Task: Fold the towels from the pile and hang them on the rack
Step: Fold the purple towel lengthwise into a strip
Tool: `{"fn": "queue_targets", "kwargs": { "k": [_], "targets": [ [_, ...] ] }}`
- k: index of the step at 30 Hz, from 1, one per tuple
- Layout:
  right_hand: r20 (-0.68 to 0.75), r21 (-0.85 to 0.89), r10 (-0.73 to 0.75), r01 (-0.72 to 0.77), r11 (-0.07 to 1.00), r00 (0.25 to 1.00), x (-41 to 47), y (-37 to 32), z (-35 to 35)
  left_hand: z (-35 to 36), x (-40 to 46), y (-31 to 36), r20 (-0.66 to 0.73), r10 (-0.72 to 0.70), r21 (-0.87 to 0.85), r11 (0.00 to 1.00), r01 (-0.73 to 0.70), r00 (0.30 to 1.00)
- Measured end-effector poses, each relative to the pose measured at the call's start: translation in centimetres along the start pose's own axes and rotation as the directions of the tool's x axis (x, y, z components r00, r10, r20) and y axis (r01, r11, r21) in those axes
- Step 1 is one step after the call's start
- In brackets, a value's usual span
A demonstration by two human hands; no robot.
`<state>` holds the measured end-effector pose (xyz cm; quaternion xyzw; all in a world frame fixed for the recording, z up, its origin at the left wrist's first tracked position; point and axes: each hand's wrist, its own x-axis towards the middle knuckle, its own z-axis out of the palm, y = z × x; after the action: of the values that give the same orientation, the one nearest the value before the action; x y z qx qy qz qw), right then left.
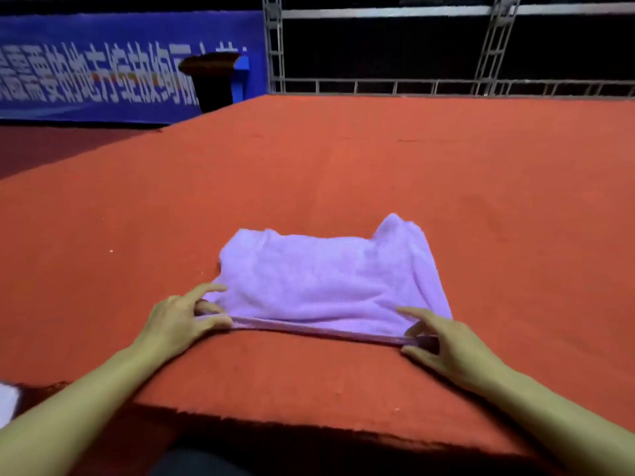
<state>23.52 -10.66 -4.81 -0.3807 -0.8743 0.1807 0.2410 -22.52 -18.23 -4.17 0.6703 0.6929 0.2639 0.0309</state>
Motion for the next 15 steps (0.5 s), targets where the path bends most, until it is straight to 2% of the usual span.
{"fn": "queue_targets", "kwargs": {
  "k": [6, 9, 11, 15],
  "targets": [
    [-0.049, 0.011, 0.005, -0.005, 1.000, 0.999, -1.0, -0.3, -1.0, -1.9, -1.4, 0.2, -0.044, 0.097, -0.016, 0.995, -0.098, 0.994],
    [-0.068, 0.085, 0.011, -0.005, 0.996, 0.998, -0.8, -0.3, -1.5, -1.6, -0.3, 1.8, -0.142, 0.090, -0.027, 0.995, -0.095, 0.986],
    [-0.110, 0.154, 0.029, -0.011, 0.988, 0.994, -0.5, -0.4, -1.8, -0.6, 1.1, 4.0, -0.182, 0.077, -0.120, 0.988, -0.100, 0.980],
    [-0.217, 0.276, 0.123, -0.060, 0.959, 0.968, 0.7, 0.0, -2.5, 2.2, 4.2, 11.7, -0.148, 0.142, -0.321, 0.929, -0.184, 0.979]
  ]
}}
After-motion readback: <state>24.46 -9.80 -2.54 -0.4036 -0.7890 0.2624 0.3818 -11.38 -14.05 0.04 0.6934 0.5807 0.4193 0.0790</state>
